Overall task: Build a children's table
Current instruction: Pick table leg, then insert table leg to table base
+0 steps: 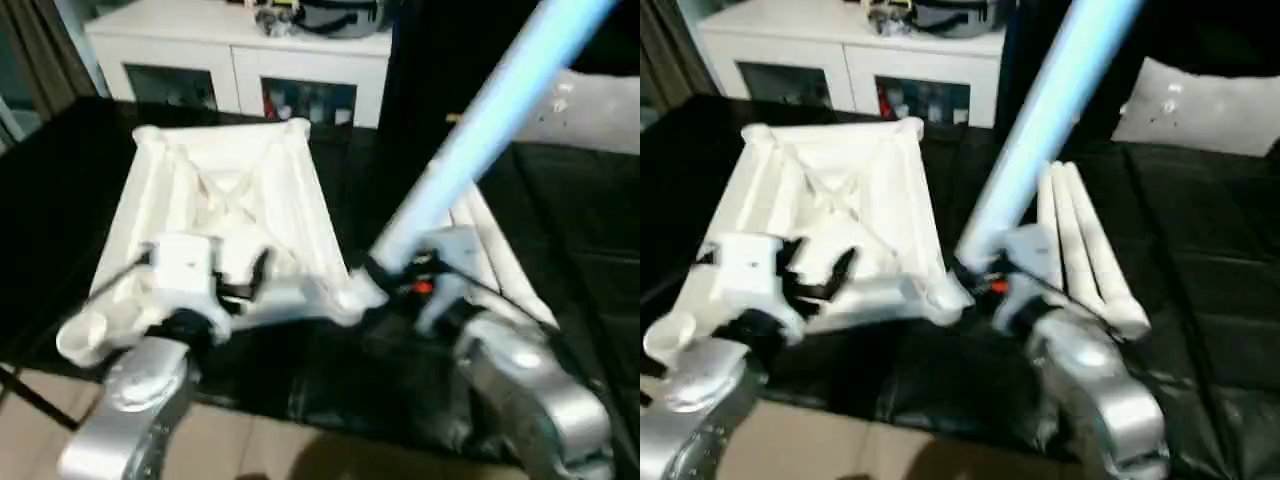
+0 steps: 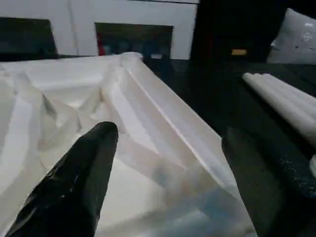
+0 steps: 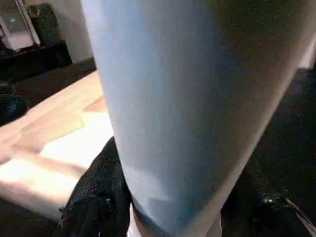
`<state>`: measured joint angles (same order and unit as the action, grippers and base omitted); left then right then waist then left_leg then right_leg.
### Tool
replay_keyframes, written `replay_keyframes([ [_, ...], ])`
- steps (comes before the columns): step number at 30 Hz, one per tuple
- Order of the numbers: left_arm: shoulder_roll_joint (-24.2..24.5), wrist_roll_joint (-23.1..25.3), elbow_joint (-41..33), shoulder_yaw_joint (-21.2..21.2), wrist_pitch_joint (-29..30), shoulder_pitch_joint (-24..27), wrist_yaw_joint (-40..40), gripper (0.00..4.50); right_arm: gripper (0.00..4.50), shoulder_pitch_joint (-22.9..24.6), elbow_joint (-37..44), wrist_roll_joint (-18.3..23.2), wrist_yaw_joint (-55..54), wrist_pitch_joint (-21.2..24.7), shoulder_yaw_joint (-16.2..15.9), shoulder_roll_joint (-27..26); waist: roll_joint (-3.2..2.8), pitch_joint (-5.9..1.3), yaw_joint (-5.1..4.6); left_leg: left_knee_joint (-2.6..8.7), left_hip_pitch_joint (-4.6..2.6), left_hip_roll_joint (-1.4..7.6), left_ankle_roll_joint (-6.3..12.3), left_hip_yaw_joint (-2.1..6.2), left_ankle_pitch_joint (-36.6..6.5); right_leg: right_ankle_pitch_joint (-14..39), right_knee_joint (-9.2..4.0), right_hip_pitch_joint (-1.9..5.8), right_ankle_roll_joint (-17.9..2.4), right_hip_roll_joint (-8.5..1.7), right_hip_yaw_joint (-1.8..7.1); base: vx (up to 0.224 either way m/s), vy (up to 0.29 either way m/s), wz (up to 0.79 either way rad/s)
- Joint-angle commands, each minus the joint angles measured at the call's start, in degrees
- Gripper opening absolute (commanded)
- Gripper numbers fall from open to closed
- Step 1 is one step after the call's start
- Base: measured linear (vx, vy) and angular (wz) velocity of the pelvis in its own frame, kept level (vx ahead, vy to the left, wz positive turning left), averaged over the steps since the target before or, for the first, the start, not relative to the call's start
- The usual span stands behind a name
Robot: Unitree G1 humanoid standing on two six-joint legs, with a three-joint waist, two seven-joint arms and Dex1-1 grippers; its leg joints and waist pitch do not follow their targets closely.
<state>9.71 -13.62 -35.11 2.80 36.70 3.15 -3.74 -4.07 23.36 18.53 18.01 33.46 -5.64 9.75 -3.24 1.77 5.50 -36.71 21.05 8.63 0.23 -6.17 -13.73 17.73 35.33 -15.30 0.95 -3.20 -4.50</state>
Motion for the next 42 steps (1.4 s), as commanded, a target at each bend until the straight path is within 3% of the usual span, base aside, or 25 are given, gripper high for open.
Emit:
replay_keyframes([
  [1, -0.6, -0.1, 0.6, -1.2, -1.3, -0.4, 0.0, 3.75, 1.92, -0.6, 0.5, -0.4, 0.8, -1.1, -1.5, -0.1, 0.05, -3.15, -0.51, 4.3, -0.38, 2.53, 8.17, 1.74, 14.4, -2.0, -2.92, 1.22, -7.4, -0.85, 0.9, 0.179, 0.047, 0.05],
  [2, -0.2, 0.0, 0.7, -0.6, -0.8, -0.6, -0.5, 3.75, 1.92, -0.7, 0.7, -0.2, 0.6, -1.1, -1.3, -0.1, -0.78, -3.86, -2.19, 3.31, -5.88, 5.99, 14.72, 5.85, 25.8, -7.3, 1.17, -4.99, -5.3, -0.96, 0.87, 0.203, 0.045, 0.06],
  [3, 0.7, 0.3, 1.1, 0.4, -0.1, -0.8, -1.4, 3.75, 1.92, -0.7, 1.0, 0.1, 0.4, -1.0, -0.9, -0.1, -0.5, -5.17, -2.79, 1.79, -8.56, 8.56, 19.88, 8.79, 42.5, -8.5, 2.64, -8.11, -2.0, -2.91, 2.7, 0.203, 0.045, 0.06],
  [4, 1.1, 0.3, 1.3, 0.6, -0.1, -0.9, -1.9, 3.75, 1.92, -0.8, 1.0, 0.2, 0.3, -1.1, -0.8, -0.1, -0.45, -5.15, -2.32, 0.52, -8.89, 8.71, 20.72, 9.4, 55.1, -10.4, 2.53, -9.28, 0.1, -3.96, 4.03, 0.138, 0.029, 0.06],
  [5, 1.5, 0.3, 1.7, 0.9, -0.1, -1.1, -2.5, 3.75, 1.92, -0.9, 1.0, 0.3, 0.3, -1.3, -0.5, -0.1, 0.04, -4.94, -2.1, -0.25, -8.53, 8.26, 19.66, 9.06, 63.5, -13.0, 1.93, -9.78, 1.7, -4.8, 5.14, 0.0, 0.0, 0.0],
  [6, 1.8, 0.0, 2.2, 0.9, -0.5, -1.4, -3.3, 3.75, 1.92, -1.1, 0.8, 0.5, 0.5, -1.5, -0.2, 0.1, 2.59, -4.29, -1.36, -1.02, -1.7, 0.25, 10.95, 4.3, 55.0, -28.2, -0.24, -5.81, 2.3, -4.38, 6.63, 0.0, 0.0, 0.0],
  [7, 2.5, -0.9, 3.5, 0.7, 0.1, -2.4, -4.7, 3.75, 1.92, -1.6, 0.2, 1.1, 0.8, -1.7, 0.3, 0.1, 3.44, -4.3, -0.92, -0.58, -0.2, -1.74, 8.43, 2.62, 45.5, -35.1, 0.12, -4.17, 2.2, -3.37, 6.68, 0.0, 0.0, 0.0],
  [8, 2.6, -1.0, 3.6, 0.7, 0.2, -2.5, -4.8, 3.92, 1.92, -1.7, 0.2, 1.1, 0.9, -1.7, 0.3, 0.1, 3.24, -4.1, -0.45, 0.32, 0.67, -1.73, 5.98, 1.94, 36.4, -38.8, 0.08, -3.53, 1.7, -3.75, 6.78, 0.0, 0.0, 0.0],
  [9, 3.5, -1.7, 5.3, 0.6, 0.3, -3.5, -6.8, 4.1, 1.92, -2.3, -0.8, 1.4, 1.1, -1.7, 0.8, -0.4, 2.6, -3.94, -0.39, 2.46, 1.1, -0.79, -0.22, 1.57, 16.1, -40.1, -0.22, -2.36, 0.7, -3.9, 5.95, 0.0, 0.0, 0.0],
  [10, 4.4, -1.9, 6.1, 0.9, 0.5, -4.2, -8.1, 4.1, 1.92, -2.6, -1.2, 1.3, 1.3, -2.0, 0.9, -0.3, 2.6, -3.94, -0.39, 2.46, 1.1, -0.79, -0.22, 1.57, 16.1, -40.1, -0.22, -2.36, 0.7, -3.9, 5.95, -0.067, -0.026, -0.03],
  [11, 5.4, -2.1, 6.9, 1.4, 0.8, -5.0, -9.4, 4.13, 1.92, -3.0, -1.5, 1.1, 1.6, -2.4, 1.0, -0.2, 1.7, -3.0, -0.93, 4.35, 0.27, 0.19, -5.13, 1.92, 1.0, -23.7, -1.4, -2.78, -1.1, -3.32, 5.06, -0.097, -0.018, -0.06],
  [12, 6.6, -2.2, 8.0, 1.9, 1.3, -6.1, -11.1, 4.13, 1.92, -3.5, -2.0, 0.9, 1.9, -3.1, 1.1, 0.1, 1.57, -2.6, -1.22, 5.04, 0.17, 0.55, -6.31, 2.11, -3.2, -16.7, -1.76, -2.74, -2.0, -3.26, 4.93, -0.097, -0.018, -0.06],
  [13, 10.3, -1.2, 11.2, 3.9, 0.9, -8.7, -15.6, 4.26, 1.92, -4.5, -3.0, 0.9, 2.0, -3.6, 1.7, 0.3, 1.65, -2.02, -1.25, 5.98, -0.27, 0.93, -7.56, 2.01, -10.2, -4.1, -2.64, -2.98, -3.6, -3.17, 5.19, -0.118, -0.014, -0.03],
  [16, 15.6, 0.0, 16.3, 7.0, -1.8, -12.1, -24.0, 4.47, 1.92, -5.6, -4.6, 0.6, 2.5, -5.2, 2.1, 0.4, 1.14, -1.1, -1.39, 7.1, -0.94, 1.35, -8.18, 1.8, -21.2, 15.8, -4.21, -4.41, -5.0, -3.54, 5.92, -0.124, -0.005, -0.01],
  [17, 17.4, -0.6, 17.6, 8.0, -1.7, -13.2, -27.7, 4.47, 1.92, -6.2, -5.3, 0.5, 3.2, -5.7, 2.2, 0.8, 1.36, -1.0, -1.29, 7.24, -1.27, 1.53, -8.19, 1.59, -23.4, 20.2, -4.71, -4.82, -4.7, -3.87, 6.11, -0.106, 0.002, -0.04],
  [20, 18.5, -1.1, 18.5, 8.7, -1.6, -14.0, -30.1, 4.5, 1.92, -6.5, -5.7, 0.5, 3.7, -5.9, 2.3, 1.2, 1.37, -1.21, -1.27, 7.55, -0.79, 1.96, -8.27, 1.39, -21.6, 16.7, -4.27, -4.46, -5.7, -4.02, 6.15, -0.06, 0.004, -0.03],
  [21, 18.5, -1.1, 18.5, 8.7, -1.6, -14.0, -30.1, 4.5, 1.92, -6.5, -5.7, 0.5, 3.7, -5.9, 2.3, 1.2, 1.46, -1.57, -1.1, 7.38, -0.75, 2.01, -7.49, 0.97, -18.3, 11.5, -3.93, -4.46, -6.7, -3.95, 6.2, 0.0, 0.0, 0.0],
  [26, 19.3, -1.3, 18.9, 9.2, -1.7, -14.6, -31.8, 4.33, 1.92, -6.8, -5.9, 0.6, 4.0, -5.8, 2.4, 1.4, 1.68, -1.99, -0.93, 7.07, -0.17, 1.94, -6.72, 0.19, -15.2, 8.5, -3.63, -4.56, -7.1, -3.72, 6.14, 0.0, 0.0, 0.0],
  [27, 21.3, 0.4, 25.9, 11.7, -5.3, -19.2, -38.4, 4.33, 1.92, -7.4, -6.1, 1.8, 6.7, -4.2, 2.0, 2.9, 1.18, -1.97, -0.7, 7.03, -0.3, 1.94, -6.62, 0.07, -14.6, 8.4, -3.59, -4.9, -7.1, -3.67, 6.23, 0.0, 0.0, 0.0],
  [28, 21.9, 1.0, 28.1, 12.4, -6.5, -20.5, -40.3, 4.22, 1.92, -7.5, -6.1, 2.2, 7.5, -3.7, 1.9, 3.4, 1.5, -1.63, -0.68, 7.13, -0.54, 1.57, -6.06, -0.14, -15.9, 11.2, -4.41, -5.31, -6.2, -3.29, 6.32, 0.0, 0.0, 0.0],
  [30, 23.6, 2.6, 37.9, 15.3, -11.1, -26.5, -48.8, 4.13, 1.92, -7.6, -6.2, 3.8, 10.7, -2.3, 1.4, 5.1, 1.7, -2.15, -0.11, 7.12, -0.9, 1.67, -5.92, -0.31, -14.8, 10.4, -4.05, -5.24, -5.5, -3.39, 6.59, 0.0, 0.0, 0.0],
  [31, 23.7, 2.7, 38.7, 15.5, -11.5, -27.0, -49.4, 4.06, 1.92, -7.5, -6.2, 3.9, 10.9, -2.3, 1.4, 5.2, 1.81, -2.37, -0.15, 7.2, -0.27, 1.77, -6.03, -0.3, -11.5, 5.6, -3.64, -4.55, -6.1, -3.63, 6.46, 0.0, 0.0, 0.0],
  [37, 23.2, 2.8, 47.0, 17.2, -16.6, -31.7, -55.8, 3.49, 1.92, -6.6, -6.0, 4.5, 11.6, -2.9, 1.3, 5.6, 1.69, -3.72, -0.06, 5.38, 0.12, 1.49, -3.8, -1.04, 3.1, -18.3, -1.54, -4.14, -10.3, -3.11, 5.77, 0.0, 0.0, 0.0],
  [38, 23.4, 3.4, 48.4, 17.9, -17.6, -32.4, -56.9, 3.33, 1.92, -6.5, -5.8, 4.7, 11.7, -2.6, 1.4, 5.7, 1.64, -3.74, -0.08, 5.32, 0.28, 1.53, -3.5, -1.05, 3.5, -19.4, -1.4, -4.05, -10.6, -3.15, 5.75, 0.0, 0.0, 0.0],
  [42, 22.8, 4.5, 53.8, 19.0, -19.6, -34.8, -60.6, 3.19, 1.92, -6.1, -5.3, 5.1, 12.2, -1.8, 1.4, 6.3, 1.82, -3.03, -0.13, 6.09, 0.23, 2.11, -4.16, -1.09, -2.1, -11.3, -2.05, -4.14, -11.3, -3.5, 5.72, 0.0, 0.0, 0.0],
])
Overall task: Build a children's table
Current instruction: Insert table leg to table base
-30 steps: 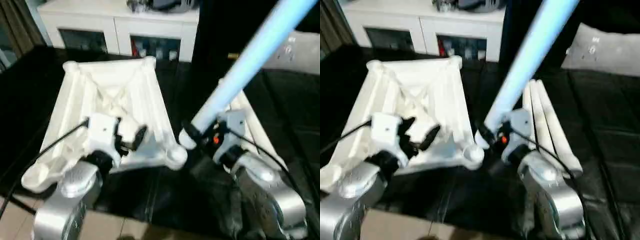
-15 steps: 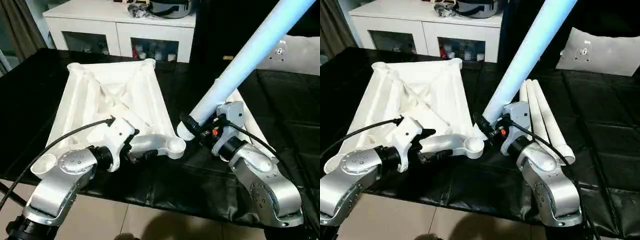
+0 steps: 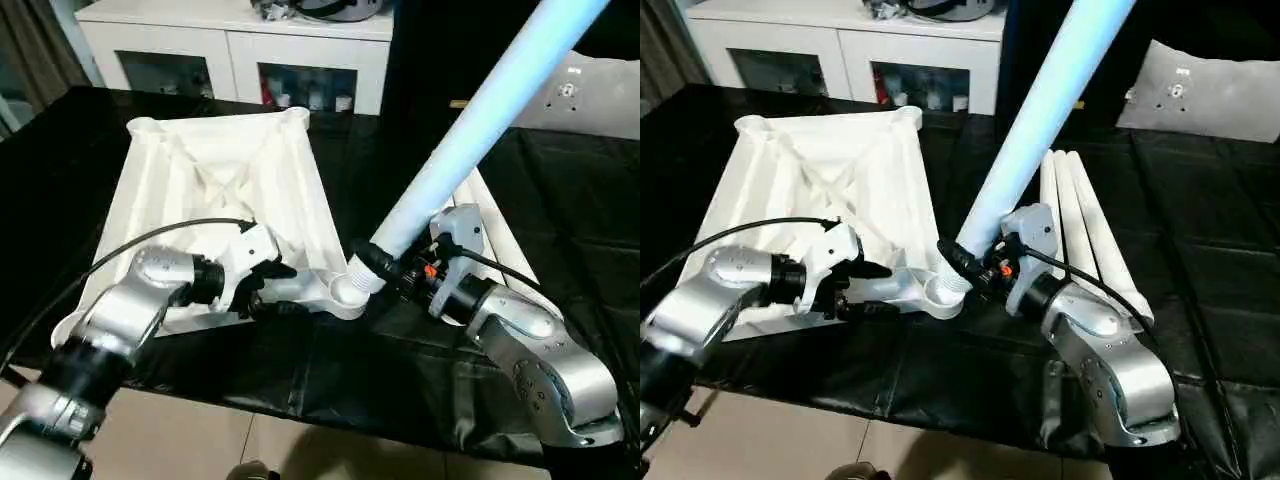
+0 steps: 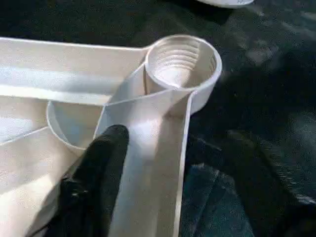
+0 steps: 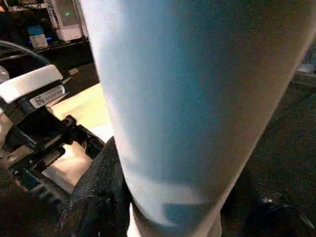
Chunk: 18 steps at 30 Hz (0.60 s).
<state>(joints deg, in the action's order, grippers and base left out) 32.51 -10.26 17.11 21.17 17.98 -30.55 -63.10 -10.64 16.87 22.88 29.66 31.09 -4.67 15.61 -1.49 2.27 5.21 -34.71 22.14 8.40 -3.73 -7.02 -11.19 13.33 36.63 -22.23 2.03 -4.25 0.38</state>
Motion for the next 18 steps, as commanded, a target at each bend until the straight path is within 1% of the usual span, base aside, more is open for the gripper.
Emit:
replay_keyframes([
  [1, 0.0, 1.8, 2.4, 0.8, -1.5, -1.3, -1.4, 2.96, 1.92, 0.5, 1.3, 0.8, 0.6, 0.7, 0.4, 0.5, -0.01, -3.36, 0.19, 4.25, -0.95, 2.41, -0.59, -0.24, -6.4, -3.9, -3.63, 2.71, -12.4, -2.52, 0.87, 0.0, 0.0, 0.0],
  [2, -0.1, 2.3, 3.3, 1.0, -2.0, -1.5, -1.4, 2.86, 1.92, 0.6, 1.4, 0.7, 0.6, 0.7, 0.3, 0.6, -0.01, -3.36, 0.15, 4.3, -1.06, 2.5, -0.79, -0.26, -7.1, -3.0, -3.67, 2.67, -12.4, -2.56, 0.91, 0.0, 0.0, 0.0],
  [3, -0.1, 2.6, 4.2, 1.1, -2.6, -1.7, -1.6, 2.82, 1.92, 0.7, 1.5, 0.7, 0.7, 0.8, 0.3, 0.6, 0.0, -3.23, 0.15, 4.46, -1.01, 2.61, -1.11, -0.19, -8.0, -1.5, -3.77, 2.69, -12.3, -2.67, 0.96, 0.0, 0.0, 0.0],
  [4, -0.2, 2.8, 5.2, 1.1, -3.1, -2.0, -1.7, 2.78, 1.92, 0.8, 1.5, 0.7, 0.7, 0.8, 0.3, 0.6, 0.02, -3.16, 0.14, 4.57, -1.1, 2.61, -1.34, -0.23, -9.1, 0.3, -3.96, 2.56, -12.1, -2.7, 1.03, 0.0, 0.0, 0.0],
  [5, -0.2, 2.8, 5.5, 1.1, -3.3, -2.1, -1.8, 2.52, 1.92, 0.8, 1.6, 0.7, 0.7, 0.9, 0.3, 0.6, -0.04, -3.2, 0.14, 4.66, -1.16, 2.76, -1.61, -0.19, -9.7, 1.0, -3.95, 2.52, -12.1, -2.77, 1.05, 0.0, 0.0, 0.0],
  [6, -0.2, 3.0, 6.3, 1.2, -3.9, -2.3, -2.1, 2.52, 1.92, 0.9, 1.6, 0.7, 0.7, 0.9, 0.2, 0.7, 0.02, -3.15, 0.13, 4.7, -1.14, 2.77, -1.69, -0.2, -9.9, 1.2, -3.98, 2.46, -12.1, -2.74, 1.05, 0.0, 0.0, 0.0],
  [7, -0.3, 2.9, 7.2, 1.1, -4.3, -2.6, -2.5, 2.41, 1.92, 0.8, 1.6, 0.8, 0.7, 1.0, 0.1, 0.8, -0.04, -3.17, 0.13, 4.74, -1.12, 2.79, -1.84, -0.19, -10.2, 1.4, -3.96, 2.45, -12.1, -2.77, 1.07, 0.0, 0.0, 0.0],
  [9, -0.5, 2.7, 8.1, 1.1, -4.7, -2.9, -3.3, 2.31, 1.92, 0.8, 1.6, 0.9, 0.7, 1.1, -0.1, 0.9, 0.06, -3.17, 0.15, 4.73, -1.1, 2.76, -1.83, -0.23, -9.9, 1.0, -3.97, 2.41, -12.1, -2.76, 1.09, 0.0, 0.0, 0.0],
  [11, -1.2, 3.6, 9.5, 0.8, -6.0, -3.1, -4.0, 2.08, 1.92, 0.7, 1.4, 0.7, 0.9, 1.3, -0.3, 1.0, 0.13, -3.19, 0.16, 4.71, -1.05, 2.79, -1.66, -0.25, -9.4, 0.3, -3.96, 2.44, -12.2, -2.79, 1.08, 0.0, 0.0, 0.0],
  [14, -1.6, 3.9, 10.0, 0.7, -6.6, -2.9, -4.3, 1.85, 1.92, 0.6, 1.3, 0.6, 1.0, 1.5, -0.5, 1.1, 0.18, -3.23, 0.16, 4.64, -0.99, 2.86, -1.45, -0.3, -8.6, -0.9, -3.87, 2.49, -12.4, -2.86, 1.09, 0.0, 0.0, 0.0],
  [16, -1.8, 3.9, 10.0, 0.7, -6.7, -2.7, -4.5, 1.85, 1.92, 0.5, 1.3, 0.5, 1.1, 1.7, -0.6, 1.2, 0.2, -3.24, 0.2, 4.6, -0.98, 2.83, -1.28, -0.35, -8.4, -1.4, -3.84, 2.49, -12.5, -2.86, 1.07, 0.0, 0.0, 0.0],
  [18, -1.9, 4.1, 10.4, 0.8, -7.2, -2.7, -4.4, 1.57, 1.92, 0.3, 1.1, 0.4, 1.1, 1.9, -0.7, 1.2, 0.21, -3.21, 0.22, 4.62, -0.96, 2.83, -1.17, -0.36, -8.4, -1.2, -3.89, 2.51, -12.5, -2.86, 1.06, 0.0, 0.0, 0.0],
])
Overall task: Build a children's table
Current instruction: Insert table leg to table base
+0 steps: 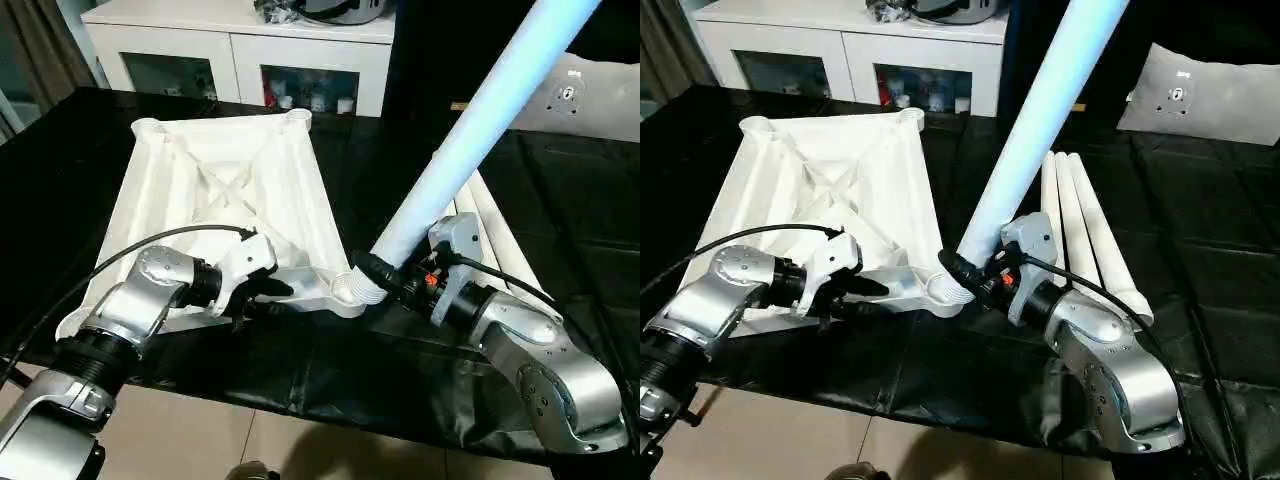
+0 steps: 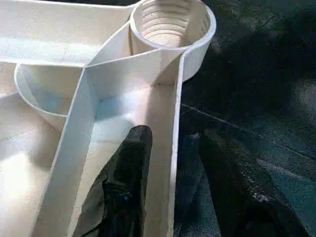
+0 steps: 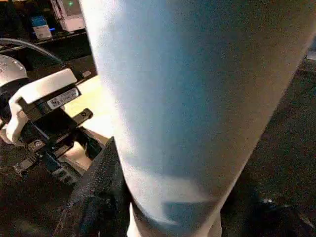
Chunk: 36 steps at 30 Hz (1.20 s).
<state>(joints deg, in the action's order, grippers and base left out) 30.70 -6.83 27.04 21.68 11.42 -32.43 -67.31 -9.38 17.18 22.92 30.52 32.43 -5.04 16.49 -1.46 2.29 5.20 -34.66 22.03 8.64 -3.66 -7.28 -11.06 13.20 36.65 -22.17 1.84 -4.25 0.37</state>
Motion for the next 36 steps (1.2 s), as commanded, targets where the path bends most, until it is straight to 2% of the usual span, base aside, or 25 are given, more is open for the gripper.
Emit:
replay_keyframes([
  [1, -0.1, 0.8, 0.7, 0.2, -0.9, -0.8, -0.3, 1.51, 1.92, -1.1, 0.7, 0.3, 0.2, 0.6, -0.4, 0.3, 0.1, -3.2, 0.21, 4.6, -0.9, 2.6, -1.29, -0.11, -8.8, -0.5, -3.96, 2.37, -12.2, -2.84, 1.08, 0.0, 0.0, 0.0],
  [9, -0.6, 1.8, 2.6, -0.4, -2.3, -1.2, -0.7, 0.88, 1.92, -1.8, 0.1, 0.4, 0.7, 1.5, -1.2, 0.4, -0.03, -3.18, 0.17, 4.73, -0.99, 2.71, -1.75, -0.07, -9.8, 0.4, -4.02, 2.31, -12.1, -2.88, 1.1, 0.0, 0.0, 0.0],
  [11, -0.5, 2.2, 2.8, -0.2, -2.5, -1.2, -0.8, 0.63, 1.92, -2.1, -0.1, 0.3, 0.6, 1.7, -1.3, 0.3, 0.09, -3.18, 0.17, 4.74, -0.95, 2.73, -1.78, -0.09, -9.5, -0.1, -4.0, 2.34, -12.1, -2.91, 1.11, 0.0, 0.0, 0.0],
  [12, -0.5, 3.0, 3.3, 0.3, -3.2, -1.3, -0.7, 0.57, 1.92, -2.6, -0.6, 0.1, 0.6, 2.0, -1.6, 0.1, -0.1, -3.16, 0.17, 4.74, -0.94, 2.72, -1.8, -0.06, -9.5, -0.1, -4.0, 2.31, -12.2, -2.9, 1.12, 0.0, 0.0, 0.0],
  [16, -0.6, 4.1, 4.3, 0.6, -4.2, -1.5, -0.4, 0.34, 1.92, -4.0, -2.1, -1.1, 0.8, 1.9, -2.8, 0.3, -0.09, -3.23, 0.08, 4.74, -0.98, 2.74, -2.06, -0.06, -9.3, -0.7, -3.95, 2.33, -12.2, -2.87, 1.07, 0.0, 0.0, 0.0],
  [18, -0.7, 4.7, 4.7, 0.5, -4.4, -1.6, -0.3, 0.08, 1.92, -5.6, -3.5, -1.3, 1.0, 2.9, -3.7, 0.2, -0.04, -3.18, 0.06, 4.77, -0.99, 2.7, -2.14, -0.11, -9.4, -0.9, -3.94, 2.35, -12.6, -2.88, 1.07, 0.0, 0.0, 0.0],
  [19, -0.7, 4.8, 4.8, 0.4, -4.4, -1.6, -0.3, 0.05, 1.92, -6.0, -3.9, -1.4, 1.1, 3.2, -3.9, 0.2, 0.18, -3.17, 0.04, 4.77, -1.0, 2.75, -2.05, -0.17, -9.3, -0.9, -3.99, 2.34, -12.5, -2.88, 1.08, 0.0, 0.0, 0.0],
  [22, -1.0, 4.8, 4.5, -0.2, -4.0, -1.5, 0.1, 0.01, 1.92, -7.6, -5.8, -1.7, 1.6, 4.7, -5.0, 0.3, 0.07, -3.18, -0.05, 4.77, -0.94, 2.73, -2.18, -0.14, -9.2, -0.6, -3.89, 2.41, -12.7, -2.9, 1.04, 0.0, 0.0, 0.0],
  [23, -1.2, 4.3, 3.9, -0.6, -3.6, -1.2, -0.1, 0.0, 1.92, -8.4, -6.8, -2.0, 2.1, 5.1, -5.7, 0.6, 0.48, -3.25, -0.07, 4.7, -0.99, 2.79, -1.91, -0.26, -8.5, -1.7, -3.86, 2.41, -12.9, -2.93, 1.05, 0.0, 0.0, 0.0],
  [26, -1.4, 2.6, 1.8, -1.5, -2.9, -0.3, -1.4, 0.0, 1.92, -10.0, -10.1, -3.1, 2.9, 4.6, -6.8, 0.7, 0.29, -3.28, -0.12, 4.54, -0.88, 2.79, -1.65, -0.37, -7.4, -3.0, -3.7, 2.42, -13.5, -2.99, 1.02, 0.0, 0.0, 0.0],
  [28, -1.4, 1.8, 0.7, -1.8, -2.9, 0.3, -2.1, 0.0, 1.92, -10.7, -11.6, -3.4, 3.3, 4.5, -7.1, 0.7, 0.68, -3.33, 0.04, 4.51, -0.82, 2.84, -1.13, -0.55, -6.4, -3.9, -3.65, 2.55, -13.5, -3.03, 1.03, 0.0, 0.0, 0.0],
  [30, -1.6, 1.2, 0.0, -2.2, -4.3, 0.8, -2.8, 0.0, 1.92, -11.0, -12.6, -3.9, 3.8, 4.9, -7.8, 1.2, 0.61, -3.37, 0.04, 4.47, -0.92, 2.93, -0.54, -0.65, -5.7, -4.7, -3.56, 2.52, -13.5, -2.95, 0.95, 0.0, 0.0, 0.0],
  [31, -1.6, 1.2, -0.3, -2.3, -5.2, 1.2, -2.9, 0.0, 1.92, -11.0, -12.9, -3.9, 4.1, 5.2, -8.1, 1.4, 0.92, -3.36, 0.08, 4.41, -0.93, 2.93, -0.21, -0.8, -5.4, -5.0, -3.63, 2.5, -13.5, -2.93, 0.99, 0.0, 0.0, 0.0],
  [36, -1.6, 0.8, -1.0, -2.9, -7.4, 2.8, -3.4, 0.0, 1.92, -11.2, -14.4, -4.5, 4.3, 4.1, -8.4, 1.2, 0.88, -3.44, 0.24, 4.25, -0.88, 2.96, 1.23, -0.96, -3.6, -6.6, -3.46, 2.49, -13.7, -3.02, 0.95, 0.0, 0.0, 0.0],
])
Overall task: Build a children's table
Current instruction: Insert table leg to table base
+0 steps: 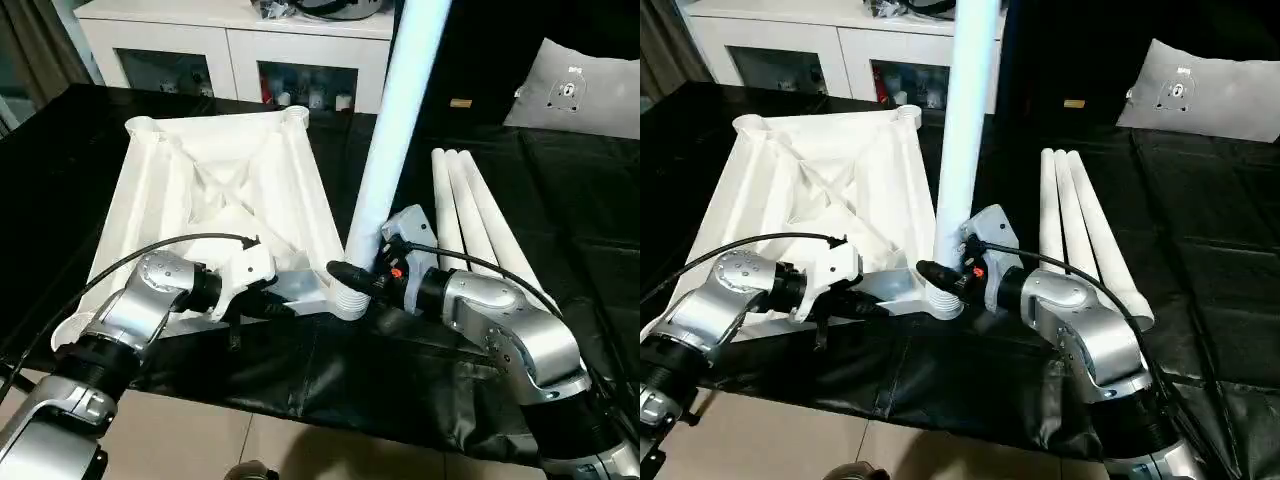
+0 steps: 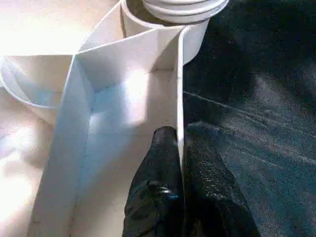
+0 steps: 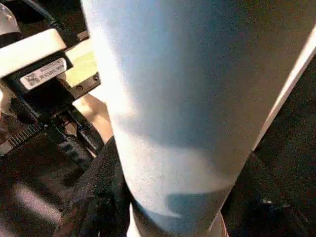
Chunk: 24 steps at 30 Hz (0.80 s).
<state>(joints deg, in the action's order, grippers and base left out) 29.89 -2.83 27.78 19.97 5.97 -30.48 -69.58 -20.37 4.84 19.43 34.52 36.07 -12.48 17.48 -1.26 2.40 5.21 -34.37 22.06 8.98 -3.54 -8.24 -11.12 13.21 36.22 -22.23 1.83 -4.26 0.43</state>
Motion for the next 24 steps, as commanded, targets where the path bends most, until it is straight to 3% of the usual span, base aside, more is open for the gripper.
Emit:
replay_keyframes([
  [1, -0.6, -2.7, -2.1, -1.2, -1.8, 1.2, -0.7, 0.0, 1.92, -0.3, -2.3, -1.1, 0.5, 0.4, -1.0, 0.2, 0.67, -3.52, 0.19, 4.02, -0.93, 2.69, 1.06, -0.01, -4.1, -5.9, -3.08, 2.54, -14.0, -3.06, 0.9, 0.0, 0.0, 0.0],
  [14, -1.9, -3.0, -5.8, -3.0, -0.4, 3.2, 1.2, 0.0, 1.92, 0.0, -4.3, -2.5, 2.7, 2.2, -3.4, 1.9, 0.65, -3.43, 0.16, 4.06, -1.04, 2.69, 1.13, -0.11, -4.9, -4.0, -3.23, 2.41, -13.6, -2.94, 0.99, 0.0, 0.0, 0.0],
  [24, -0.9, -3.9, -9.2, -2.1, 2.1, 4.1, -2.6, 0.0, 1.91, -0.7, -6.1, -3.0, 2.6, 1.8, -2.6, 1.8, 0.65, -3.52, 0.11, 4.03, -1.06, 2.67, 1.16, -0.09, -4.5, -5.1, -3.15, 2.46, -13.9, -2.85, 0.94, 0.0, 0.0, 0.0],
])
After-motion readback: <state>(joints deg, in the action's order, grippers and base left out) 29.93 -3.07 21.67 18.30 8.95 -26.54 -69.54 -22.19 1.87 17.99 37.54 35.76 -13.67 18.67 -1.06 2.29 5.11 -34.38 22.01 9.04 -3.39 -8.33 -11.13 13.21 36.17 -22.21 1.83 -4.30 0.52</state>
